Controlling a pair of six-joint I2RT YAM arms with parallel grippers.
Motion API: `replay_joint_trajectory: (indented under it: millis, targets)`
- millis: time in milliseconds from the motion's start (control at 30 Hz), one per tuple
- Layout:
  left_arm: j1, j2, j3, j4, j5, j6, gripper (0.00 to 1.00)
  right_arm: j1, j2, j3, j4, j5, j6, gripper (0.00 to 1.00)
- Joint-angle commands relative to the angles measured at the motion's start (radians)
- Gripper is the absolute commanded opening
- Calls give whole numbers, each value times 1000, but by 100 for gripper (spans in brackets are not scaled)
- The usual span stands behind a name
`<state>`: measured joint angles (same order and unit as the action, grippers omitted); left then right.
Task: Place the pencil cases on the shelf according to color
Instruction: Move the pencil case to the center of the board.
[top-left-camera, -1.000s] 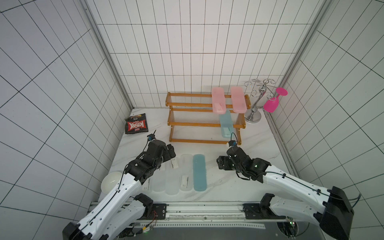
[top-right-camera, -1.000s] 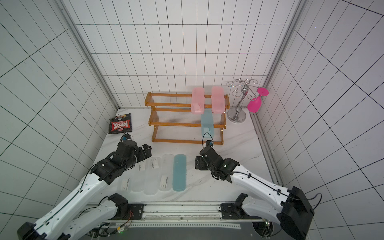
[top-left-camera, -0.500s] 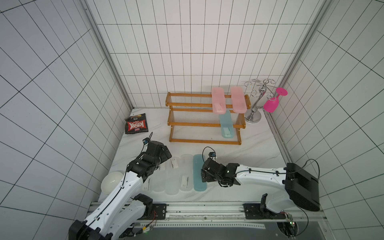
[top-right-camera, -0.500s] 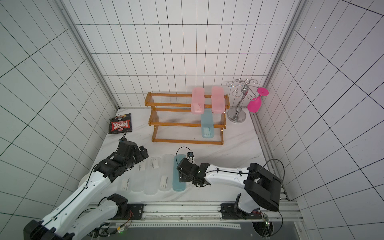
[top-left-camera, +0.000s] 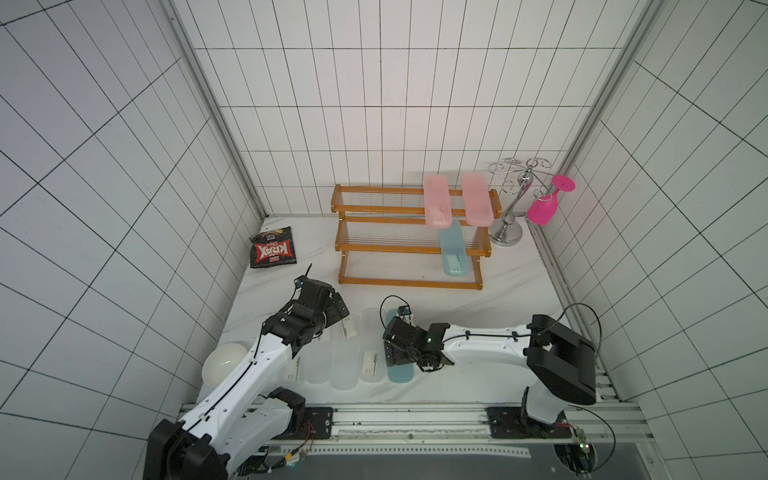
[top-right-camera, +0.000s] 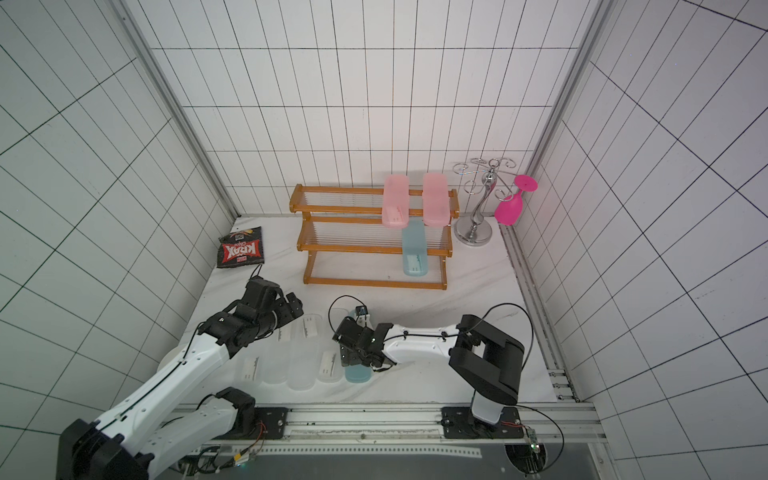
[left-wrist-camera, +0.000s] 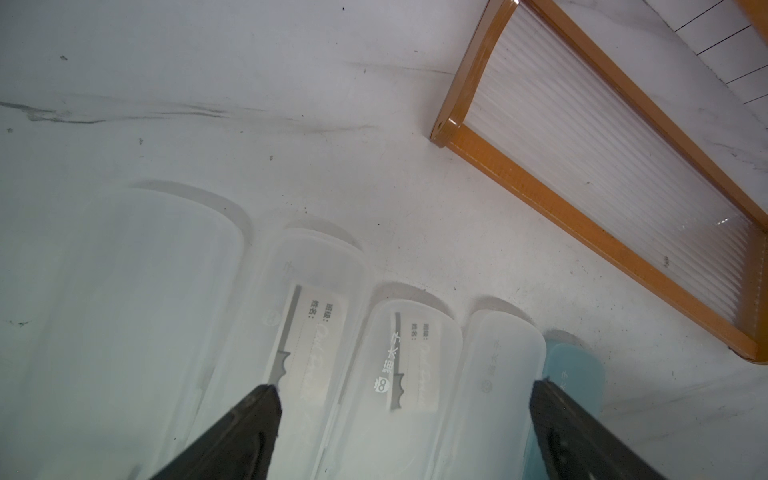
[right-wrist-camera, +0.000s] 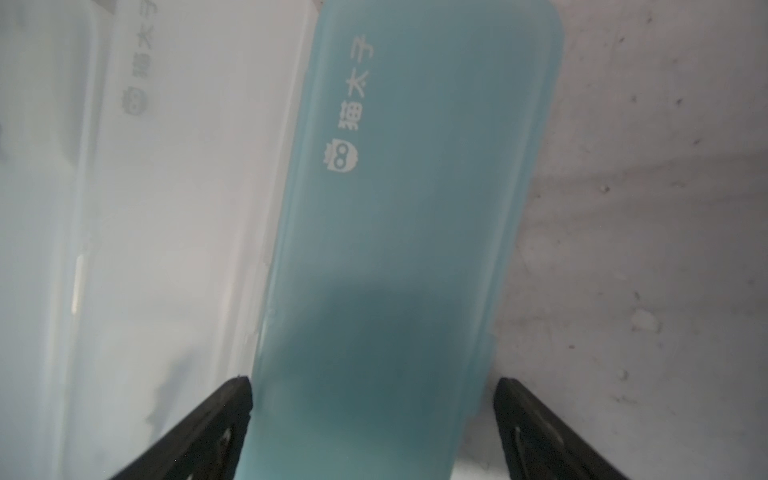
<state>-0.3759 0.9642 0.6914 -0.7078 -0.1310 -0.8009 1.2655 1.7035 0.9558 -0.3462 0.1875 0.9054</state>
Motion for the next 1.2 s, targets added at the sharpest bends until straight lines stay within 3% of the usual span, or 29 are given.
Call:
replay_joint_trajectory:
  millis: [0,200,400,700,833,900,1033,1167]
  targets:
    - [2,-19,-1,12,6,11,98,-2,-32,-30,-149,72,44,95]
    - [-26,-18,-10,8,12,3,98,-36,-256,-199,-123,81,-1,98]
    - [-65,-13,-19,7,-8,-17,98,-14,-358,-184,-174,53,-39,99]
    - [-76,1,-74,-39,-23,-61,98,48,-231,-128,-125,52,72,99]
    - [-176,42,-39,-125,-182,-78,98,63,-137,-60,-201,76,89,99]
    - [-183,71,-29,-172,-222,-131,98,63,-124,-66,-224,87,108,99]
    - [-165,71,-55,-192,-250,-196,98,61,-187,-130,-262,113,141,99]
    - [-85,-8,-120,-105,-198,-183,98,47,-320,-229,-268,129,150,99]
